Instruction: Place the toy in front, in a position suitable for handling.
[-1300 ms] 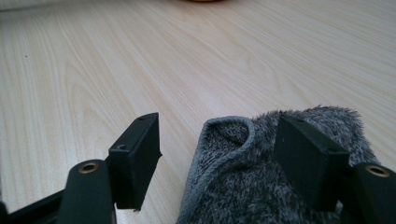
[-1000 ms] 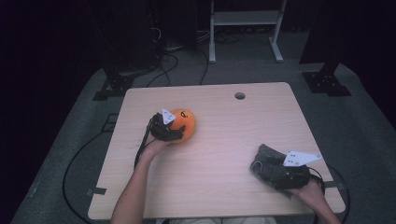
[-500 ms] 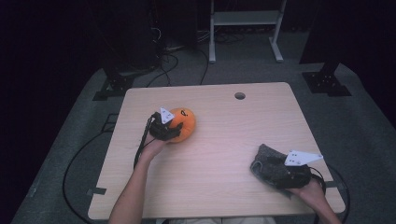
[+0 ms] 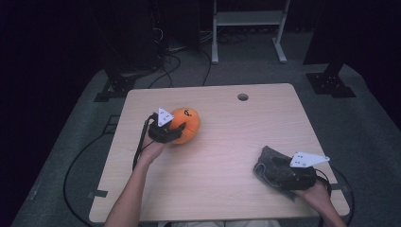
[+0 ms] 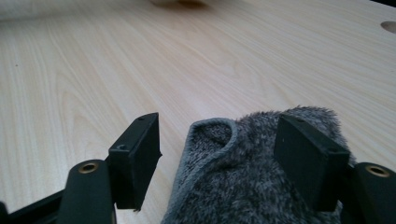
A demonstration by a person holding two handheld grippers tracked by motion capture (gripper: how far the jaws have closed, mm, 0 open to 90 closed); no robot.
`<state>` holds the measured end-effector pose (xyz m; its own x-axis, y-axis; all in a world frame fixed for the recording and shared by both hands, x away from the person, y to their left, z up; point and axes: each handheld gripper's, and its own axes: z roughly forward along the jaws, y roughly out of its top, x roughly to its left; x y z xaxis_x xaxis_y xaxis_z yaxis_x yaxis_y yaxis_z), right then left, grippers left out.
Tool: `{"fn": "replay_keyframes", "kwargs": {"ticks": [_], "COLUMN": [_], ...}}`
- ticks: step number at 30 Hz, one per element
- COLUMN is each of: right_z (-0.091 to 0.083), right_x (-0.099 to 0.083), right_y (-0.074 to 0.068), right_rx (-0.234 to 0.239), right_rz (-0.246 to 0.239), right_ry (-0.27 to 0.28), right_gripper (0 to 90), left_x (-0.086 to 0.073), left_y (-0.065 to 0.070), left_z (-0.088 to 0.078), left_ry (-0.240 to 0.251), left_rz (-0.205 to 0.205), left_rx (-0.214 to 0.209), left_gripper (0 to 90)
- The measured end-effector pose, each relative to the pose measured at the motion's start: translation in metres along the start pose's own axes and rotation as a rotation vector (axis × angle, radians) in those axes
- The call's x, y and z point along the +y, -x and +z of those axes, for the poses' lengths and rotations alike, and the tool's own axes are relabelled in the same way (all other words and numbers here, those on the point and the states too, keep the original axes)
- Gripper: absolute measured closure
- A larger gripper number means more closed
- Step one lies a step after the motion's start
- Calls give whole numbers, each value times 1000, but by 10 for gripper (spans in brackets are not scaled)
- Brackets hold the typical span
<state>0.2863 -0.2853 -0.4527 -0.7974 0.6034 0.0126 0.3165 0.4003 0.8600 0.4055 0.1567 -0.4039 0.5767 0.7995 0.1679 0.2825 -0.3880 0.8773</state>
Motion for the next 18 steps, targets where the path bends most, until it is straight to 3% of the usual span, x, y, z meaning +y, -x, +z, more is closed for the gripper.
{"fn": "replay_keyframes", "kwargs": {"ticks": [5,6,9,10,11,12,13,14,15,18], "right_z": [-3,-5,-7,-8,-8,-9,-9,-9,-9,-6], "right_x": [-1,-1,-2,-3,-3,-3,-3,-4,-4,-4], "right_y": [4,6,8,10,10,11,11,13,13,17], "right_rx": [-29,-43,-57,-72,-72,-87,-87,-102,-102,-119], "right_rz": [15,22,30,39,39,45,45,46,46,61], "right_ry": [14,28,36,33,33,27,27,24,24,16], "right_gripper": [300,300,300,300,300,301,301,304,304,310], "left_x": [10,13,16,17,17,18,18,17,17,14], "left_y": [20,29,38,50,50,61,61,72,72,94], "left_z": [-9,-12,-14,-16,-16,-17,-17,-18,-18,-18], "left_ry": [46,65,72,81,81,89,89,91,91,78], "left_rz": [51,60,78,88,88,102,102,113,113,150], "left_rx": [-61,-94,-124,-154,-154,-188,-188,-221,-221,-284], "left_gripper": [433,432,431,430,429,428,428,427,426,425]}}
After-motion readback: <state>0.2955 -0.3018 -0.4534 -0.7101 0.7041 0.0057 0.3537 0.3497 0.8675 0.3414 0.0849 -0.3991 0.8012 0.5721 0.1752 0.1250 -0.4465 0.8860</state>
